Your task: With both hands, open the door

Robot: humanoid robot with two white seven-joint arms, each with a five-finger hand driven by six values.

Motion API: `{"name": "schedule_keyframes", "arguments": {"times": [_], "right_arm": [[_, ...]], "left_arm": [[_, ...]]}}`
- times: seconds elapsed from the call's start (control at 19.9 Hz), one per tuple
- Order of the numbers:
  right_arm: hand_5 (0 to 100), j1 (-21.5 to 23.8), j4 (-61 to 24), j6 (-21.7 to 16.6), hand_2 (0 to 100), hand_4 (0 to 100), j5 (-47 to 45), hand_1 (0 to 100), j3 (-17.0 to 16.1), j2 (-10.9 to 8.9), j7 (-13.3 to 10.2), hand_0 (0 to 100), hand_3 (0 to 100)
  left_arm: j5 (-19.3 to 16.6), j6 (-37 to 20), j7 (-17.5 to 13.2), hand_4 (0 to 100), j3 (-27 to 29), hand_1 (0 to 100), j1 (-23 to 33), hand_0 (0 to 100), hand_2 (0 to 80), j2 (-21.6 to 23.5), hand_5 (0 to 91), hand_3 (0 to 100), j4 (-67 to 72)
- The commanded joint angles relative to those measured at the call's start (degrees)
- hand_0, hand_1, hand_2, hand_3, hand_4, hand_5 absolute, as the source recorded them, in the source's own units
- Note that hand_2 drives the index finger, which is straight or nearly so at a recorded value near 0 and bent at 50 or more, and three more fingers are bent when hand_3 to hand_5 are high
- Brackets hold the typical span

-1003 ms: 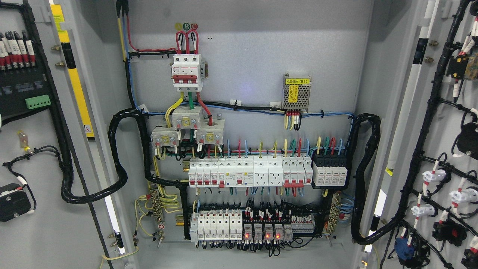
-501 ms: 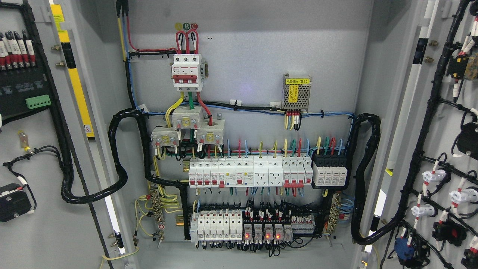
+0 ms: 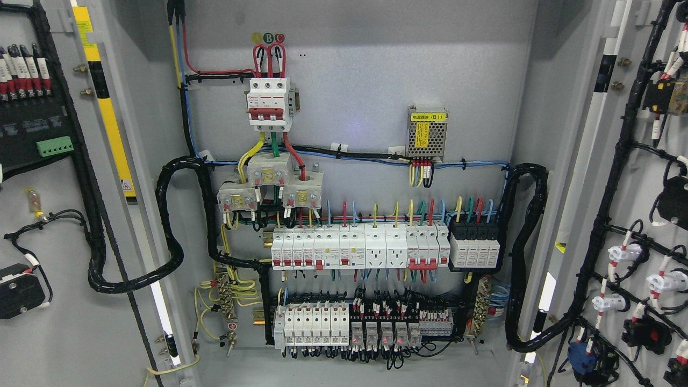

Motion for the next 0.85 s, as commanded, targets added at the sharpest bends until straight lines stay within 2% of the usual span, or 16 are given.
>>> {"name": "schedule_keyframes", "arguments": {"times": [0.0, 0.1, 0.2, 0.3, 0.6, 0.8], "right_arm": [[0, -2.9, 16.8, 3.5, 4, 0, 3.7, 50, -1.3, 3.46, -0.8, 0, 0], [0, -2.9, 16.6, 5.7, 4, 0, 3.7, 50, -3.3, 3.46, -1.4, 0, 0], [0, -2.9, 16.3, 8.0, 4, 0, 3.7, 50, -5.6, 3.46, -1.5, 0, 0], [0, -2.8, 16.1, 8.2, 4, 0, 3.7, 50, -6.1, 3.64, -1.5, 0, 0], [0, -2.6, 16.0, 7.6, 4, 0, 3.6, 50, -7.9, 3.64, -1.3, 0, 0], [0, -2.6, 15.0, 7.7, 4, 0, 3.4, 50, -8.8, 3.55, -1.1, 0, 0]], "left_arm": [[-1.9, 1.9, 0.7, 0, -3.4, 56, -0.8, 12, 0.0, 0.1, 0.0, 0, 13.7], [-1.8, 1.9, 1.2, 0, -3.4, 56, -1.2, 12, 0.0, 0.7, 0.0, 0, 13.7], [-1.5, 1.9, 4.1, 0, -3.2, 56, -1.6, 12, 0.0, 0.8, 0.0, 0, 13.7], [-1.5, 2.0, 6.2, 0, -3.2, 56, -1.6, 12, 0.0, 0.8, 0.0, 0, 13.6], [-1.4, 1.8, 6.3, 0, -3.1, 56, -2.4, 12, 0.0, 1.2, 0.0, 0, 13.4], [-1.5, 2.1, 6.2, 0, -0.9, 56, -2.6, 12, 0.0, 1.2, 0.0, 0, 13.4]]}}
